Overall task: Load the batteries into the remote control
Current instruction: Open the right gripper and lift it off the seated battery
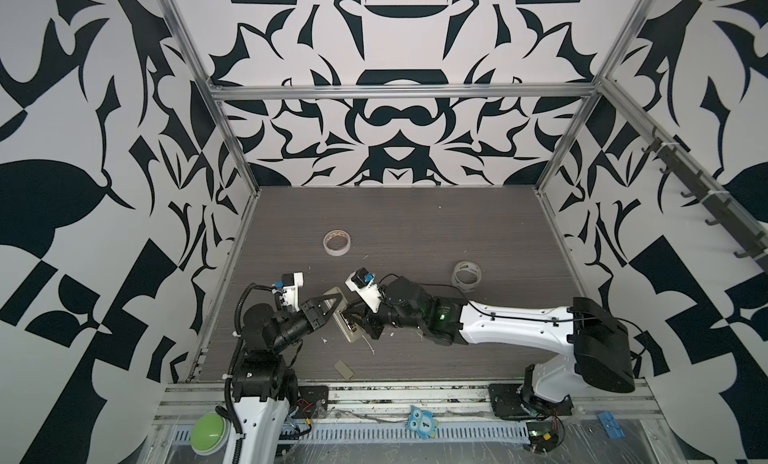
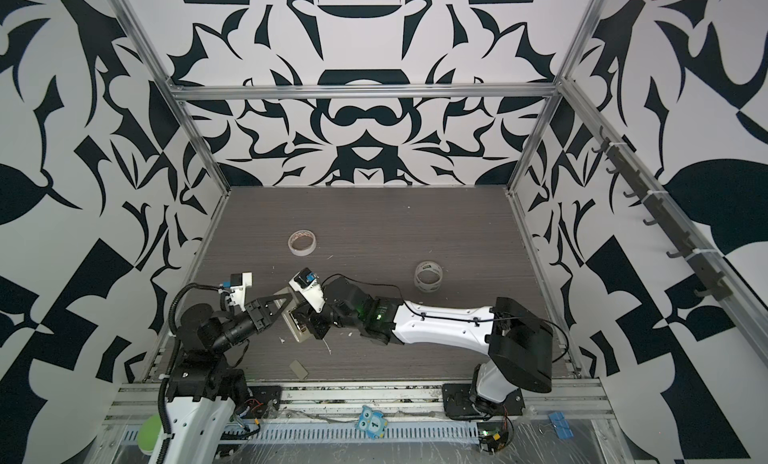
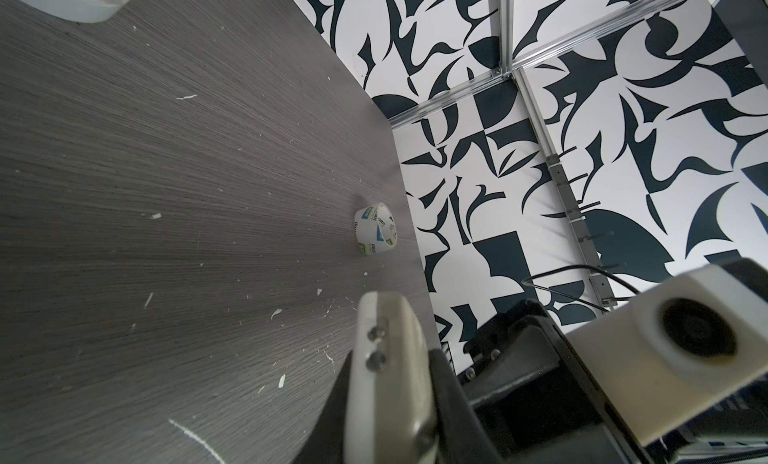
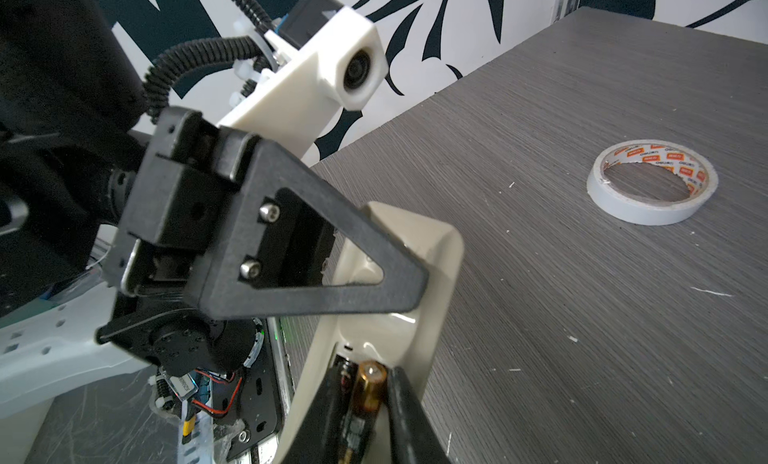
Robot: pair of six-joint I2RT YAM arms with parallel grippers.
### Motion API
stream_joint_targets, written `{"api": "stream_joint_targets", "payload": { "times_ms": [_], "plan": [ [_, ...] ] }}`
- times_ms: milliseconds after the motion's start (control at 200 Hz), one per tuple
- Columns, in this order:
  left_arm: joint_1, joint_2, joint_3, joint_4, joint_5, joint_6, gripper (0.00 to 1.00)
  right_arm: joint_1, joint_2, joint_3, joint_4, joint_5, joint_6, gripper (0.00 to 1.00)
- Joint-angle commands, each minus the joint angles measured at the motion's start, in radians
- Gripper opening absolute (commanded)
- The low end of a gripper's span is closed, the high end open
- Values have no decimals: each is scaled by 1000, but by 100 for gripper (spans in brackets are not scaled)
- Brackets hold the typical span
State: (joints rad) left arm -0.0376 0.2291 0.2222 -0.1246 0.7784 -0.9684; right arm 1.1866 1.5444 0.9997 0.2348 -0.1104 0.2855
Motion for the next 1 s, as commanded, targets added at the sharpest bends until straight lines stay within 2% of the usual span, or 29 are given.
{"api": "stream_joint_targets", "payload": {
  "times_ms": [0,145,215,520,810,995],
  "plan": [
    [-1,-15,22,27,18,0,0,4,1,20,-22,27,-9,27],
    [-2,-13,22,28,18,0,0,5,-3,24,-27,19,-15,33],
    [-1,-13,22,27,18,0,0,13,-2,35,-41,21,-29,40],
    [-2,-4,22,28,23,2,0,25,-23,62,-83,22,-77,62],
    [-2,8,22,35,37,0,0,34,-69,83,-140,21,-133,66],
    [-1,21,22,42,45,0,0,61,-124,109,-220,68,-199,66]
  ]
}}
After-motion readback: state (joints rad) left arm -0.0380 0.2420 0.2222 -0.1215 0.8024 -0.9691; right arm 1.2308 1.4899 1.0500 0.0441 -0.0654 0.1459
